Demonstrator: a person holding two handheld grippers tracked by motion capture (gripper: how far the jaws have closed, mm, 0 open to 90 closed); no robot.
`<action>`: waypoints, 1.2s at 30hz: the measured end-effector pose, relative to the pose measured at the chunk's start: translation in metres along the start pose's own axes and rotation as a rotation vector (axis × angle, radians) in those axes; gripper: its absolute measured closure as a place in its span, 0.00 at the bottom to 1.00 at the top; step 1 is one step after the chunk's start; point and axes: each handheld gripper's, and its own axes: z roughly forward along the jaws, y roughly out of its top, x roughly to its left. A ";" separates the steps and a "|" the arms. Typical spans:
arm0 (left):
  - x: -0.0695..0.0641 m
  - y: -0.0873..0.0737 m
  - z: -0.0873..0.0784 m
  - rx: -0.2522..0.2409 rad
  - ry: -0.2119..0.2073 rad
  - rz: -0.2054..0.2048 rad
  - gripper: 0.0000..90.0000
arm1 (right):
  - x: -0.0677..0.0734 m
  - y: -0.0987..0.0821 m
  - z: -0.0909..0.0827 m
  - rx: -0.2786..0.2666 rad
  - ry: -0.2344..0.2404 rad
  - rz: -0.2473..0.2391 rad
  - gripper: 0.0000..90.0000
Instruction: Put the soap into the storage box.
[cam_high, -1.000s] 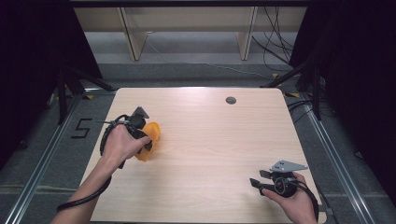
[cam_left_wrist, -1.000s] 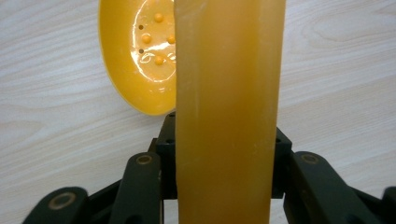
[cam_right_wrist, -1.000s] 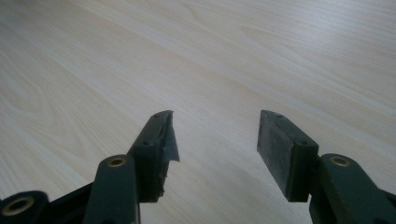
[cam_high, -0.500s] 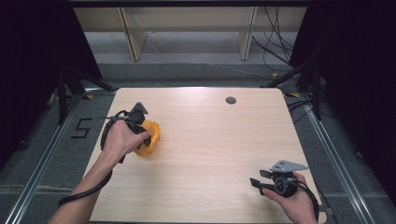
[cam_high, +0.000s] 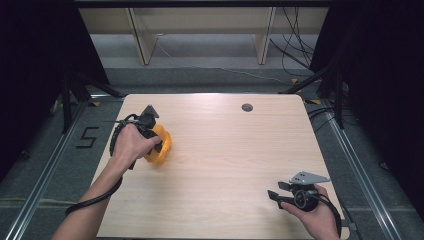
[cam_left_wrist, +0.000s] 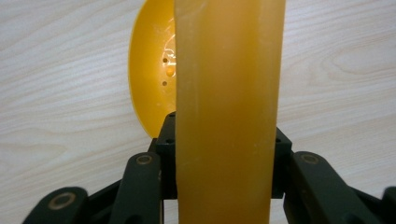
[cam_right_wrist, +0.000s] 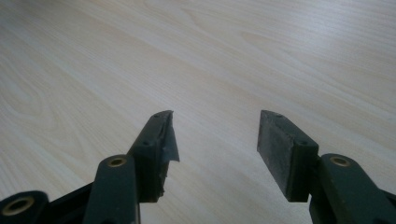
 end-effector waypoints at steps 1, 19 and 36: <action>0.000 0.001 0.000 -0.002 0.003 0.003 0.67 | 0.002 0.000 0.000 0.003 0.002 0.019 0.51; 0.006 0.011 0.003 -0.008 0.022 0.015 0.67 | 0.001 0.000 0.000 0.000 -0.002 -0.006 0.51; 0.010 0.019 0.011 -0.003 0.030 0.000 0.67 | 0.000 0.000 0.000 0.001 -0.001 -0.006 0.51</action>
